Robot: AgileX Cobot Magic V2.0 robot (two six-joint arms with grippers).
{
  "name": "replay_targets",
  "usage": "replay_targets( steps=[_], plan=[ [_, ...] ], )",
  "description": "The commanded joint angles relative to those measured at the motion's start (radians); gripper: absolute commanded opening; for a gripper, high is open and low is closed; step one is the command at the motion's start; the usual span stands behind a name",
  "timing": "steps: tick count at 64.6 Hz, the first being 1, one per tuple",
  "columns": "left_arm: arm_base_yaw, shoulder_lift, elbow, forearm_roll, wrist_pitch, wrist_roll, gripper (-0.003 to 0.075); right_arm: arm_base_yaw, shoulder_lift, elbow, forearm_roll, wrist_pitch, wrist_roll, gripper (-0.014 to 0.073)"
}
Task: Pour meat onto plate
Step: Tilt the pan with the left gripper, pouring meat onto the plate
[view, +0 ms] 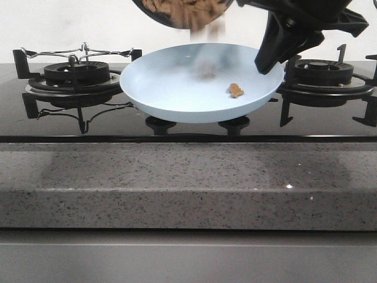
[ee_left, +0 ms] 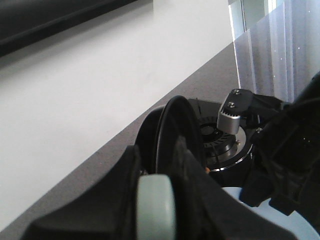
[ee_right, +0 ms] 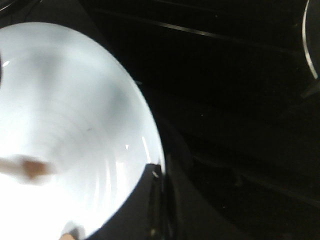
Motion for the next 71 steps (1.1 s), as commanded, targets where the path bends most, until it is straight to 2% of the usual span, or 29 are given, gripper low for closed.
replay_targets(
  steps=[1, 15, 35, 42, 51, 65, 71],
  plan=[
    [-0.015, -0.035, -0.034, -0.039, -0.048, 0.099, -0.0020, 0.000, -0.034, -0.027, 0.007, -0.048, -0.006, -0.0069],
    [-0.015, -0.035, -0.034, -0.016, -0.032, 0.188, -0.0020, 0.000, -0.034, -0.027, 0.007, -0.048, -0.006, -0.0069],
    [-0.015, -0.035, -0.034, -0.033, -0.021, 0.182, -0.0020, 0.000, -0.034, -0.027, 0.007, -0.048, -0.006, -0.0069],
    [0.009, -0.035, -0.034, -0.090, -0.067, 0.064, -0.0020, 0.000, -0.034, -0.027, 0.007, -0.048, -0.006, -0.0069],
    [0.093, -0.033, -0.034, -0.116, -0.117, -0.117, -0.0020, 0.000, -0.034, -0.027, 0.007, -0.048, -0.006, -0.0069],
    [0.339, -0.017, -0.034, -0.172, -0.085, -0.502, -0.0020, 0.000, -0.034, -0.027, 0.007, -0.048, -0.006, -0.0069],
    [0.439, 0.000, -0.034, -0.221, -0.023, -0.576, -0.0020, 0.000, -0.034, -0.027, 0.007, -0.048, -0.006, -0.0069]
  ],
)
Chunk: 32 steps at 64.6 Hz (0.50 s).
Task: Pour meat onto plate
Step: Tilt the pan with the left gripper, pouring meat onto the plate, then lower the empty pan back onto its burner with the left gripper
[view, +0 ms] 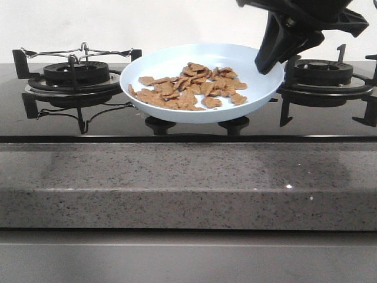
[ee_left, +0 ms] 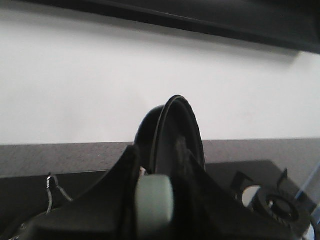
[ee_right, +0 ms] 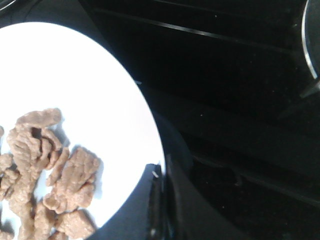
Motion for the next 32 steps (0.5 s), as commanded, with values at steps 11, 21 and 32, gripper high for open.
replay_targets(
  steps=[11, 21, 32],
  plan=[
    [0.243, 0.060, -0.034, -0.230, 0.228, -0.172, -0.0020, 0.000, -0.034, -0.027, 0.007, -0.048, -0.006, -0.0069],
    [0.351, 0.165, -0.034, -0.411, 0.411, -0.173, -0.0020, 0.000, -0.034, -0.027, 0.007, -0.048, -0.006, -0.0069],
    [0.395, 0.273, -0.034, -0.525, 0.487, -0.173, -0.0020, 0.000, -0.034, -0.027, 0.007, -0.048, -0.006, -0.0069]
  ],
)
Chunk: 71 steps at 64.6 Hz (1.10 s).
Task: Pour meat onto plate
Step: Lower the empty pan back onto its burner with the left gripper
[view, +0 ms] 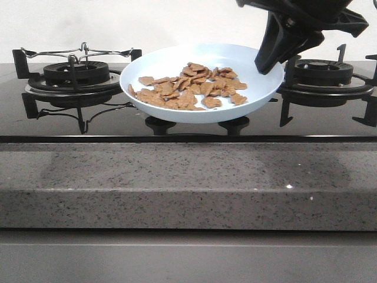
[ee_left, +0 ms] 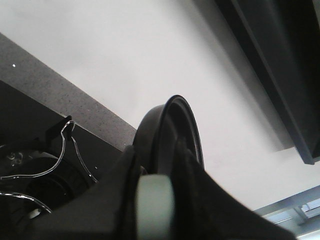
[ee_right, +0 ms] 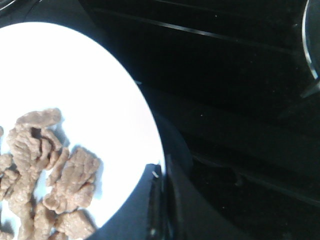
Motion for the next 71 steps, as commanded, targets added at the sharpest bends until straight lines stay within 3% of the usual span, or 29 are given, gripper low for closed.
replay_targets(
  steps=[1, 50, 56, 64, 71],
  plan=[
    [0.015, 0.010, -0.034, -0.141, 0.066, -0.012, -0.0020, 0.000, -0.034, -0.027, 0.007, -0.048, -0.006, -0.0069],
    [0.017, 0.212, -0.035, -0.141, 0.047, -0.012, -0.0012, 0.000, -0.034, -0.027, 0.007, -0.048, -0.006, -0.0069],
    [0.017, 0.212, -0.035, -0.137, 0.052, -0.012, 0.0081, 0.000, -0.034, -0.027, 0.007, -0.048, -0.006, -0.0069],
    [0.017, 0.212, -0.035, -0.135, 0.065, -0.012, 0.0353, 0.000, -0.034, -0.027, 0.007, -0.048, -0.006, -0.0069],
    [0.017, 0.212, -0.035, -0.125, 0.067, -0.012, 0.0527, 0.000, -0.034, -0.027, 0.007, -0.048, -0.006, -0.0069]
  ],
)
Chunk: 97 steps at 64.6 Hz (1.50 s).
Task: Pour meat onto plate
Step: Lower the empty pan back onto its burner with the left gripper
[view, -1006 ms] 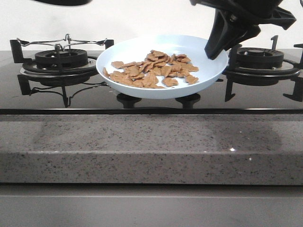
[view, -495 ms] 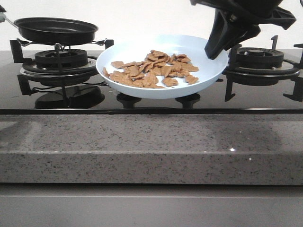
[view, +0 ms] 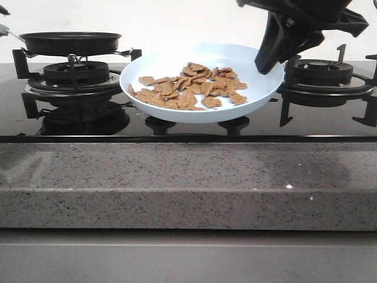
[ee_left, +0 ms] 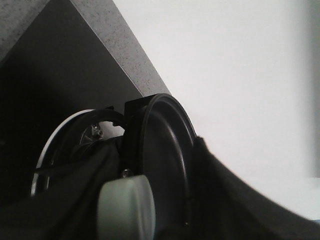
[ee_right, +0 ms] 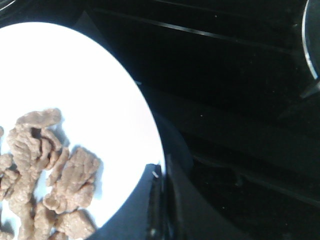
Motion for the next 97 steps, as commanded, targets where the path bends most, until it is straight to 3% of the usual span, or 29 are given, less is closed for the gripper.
replay_targets(
  steps=[1, 9, 22, 50, 65, 82, 97],
  plan=[
    [0.003, -0.041, -0.035, -0.062, 0.056, 0.005, 0.0540, 0.000, -0.034, -0.027, 0.007, -0.048, -0.006, -0.0069],
    [0.003, -0.041, -0.044, 0.000, 0.058, 0.005, 0.0563, 0.000, -0.034, -0.027, 0.007, -0.048, -0.006, -0.0069],
    [0.024, -0.069, -0.094, 0.220, 0.059, -0.057, 0.0563, 0.000, -0.034, -0.027, 0.007, -0.048, -0.006, -0.0069],
    [0.068, -0.289, -0.177, 0.915, 0.054, -0.340, 0.0563, 0.000, -0.034, -0.027, 0.007, -0.048, -0.006, -0.0069],
    [-0.102, -0.497, -0.107, 1.227, -0.020, -0.466, 0.0563, 0.000, -0.034, -0.027, 0.007, -0.048, -0.006, -0.0069],
    [-0.384, -0.685, 0.043, 1.705, -0.051, -0.776, 0.0563, 0.000, -0.034, -0.027, 0.007, -0.048, -0.006, -0.0069],
    [-0.478, -0.833, 0.165, 1.823, -0.051, -0.900, 0.0563, 0.000, -0.034, -0.027, 0.007, -0.048, -0.006, -0.0069]
  ],
)
